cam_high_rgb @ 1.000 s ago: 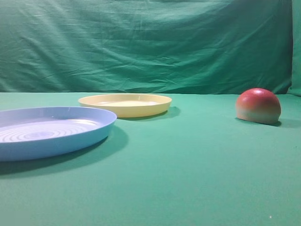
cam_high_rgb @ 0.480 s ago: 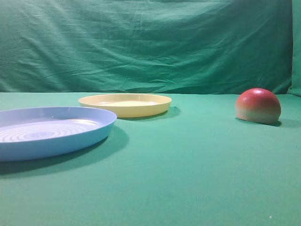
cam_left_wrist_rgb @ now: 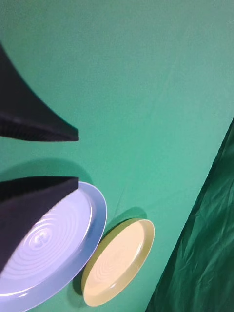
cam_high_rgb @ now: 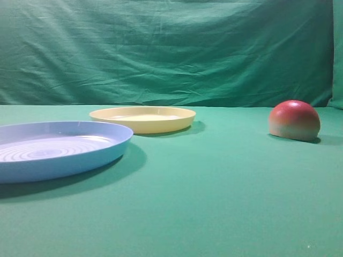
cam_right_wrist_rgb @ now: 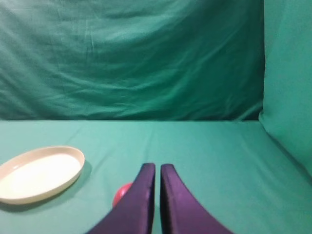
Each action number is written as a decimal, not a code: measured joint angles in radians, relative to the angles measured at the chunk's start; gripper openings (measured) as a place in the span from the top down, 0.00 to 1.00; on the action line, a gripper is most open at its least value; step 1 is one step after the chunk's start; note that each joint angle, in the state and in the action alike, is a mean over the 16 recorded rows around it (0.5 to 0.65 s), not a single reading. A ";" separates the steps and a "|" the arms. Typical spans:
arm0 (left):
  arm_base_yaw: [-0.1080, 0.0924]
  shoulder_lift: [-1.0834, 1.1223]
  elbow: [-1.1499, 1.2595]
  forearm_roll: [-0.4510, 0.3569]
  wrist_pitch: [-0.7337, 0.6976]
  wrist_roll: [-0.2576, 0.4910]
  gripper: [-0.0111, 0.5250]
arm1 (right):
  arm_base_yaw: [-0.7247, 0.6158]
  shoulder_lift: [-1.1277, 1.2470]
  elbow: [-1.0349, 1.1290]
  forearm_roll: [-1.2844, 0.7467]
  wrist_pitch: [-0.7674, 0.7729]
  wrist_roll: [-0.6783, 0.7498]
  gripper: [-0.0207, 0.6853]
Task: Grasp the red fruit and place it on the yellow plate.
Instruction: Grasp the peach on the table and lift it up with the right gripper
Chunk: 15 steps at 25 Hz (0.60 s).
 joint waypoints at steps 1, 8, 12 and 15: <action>0.000 0.000 0.000 0.000 0.000 0.000 0.69 | 0.000 0.050 -0.026 0.000 0.020 -0.004 0.97; 0.000 0.000 0.000 0.000 0.000 0.000 0.69 | 0.002 0.396 -0.200 -0.001 0.160 -0.047 0.97; 0.000 0.000 0.000 0.000 0.000 0.000 0.69 | 0.021 0.572 -0.309 -0.015 0.236 -0.077 0.97; 0.000 0.000 0.000 0.000 0.000 0.000 0.69 | 0.049 0.692 -0.393 -0.036 0.283 -0.094 0.97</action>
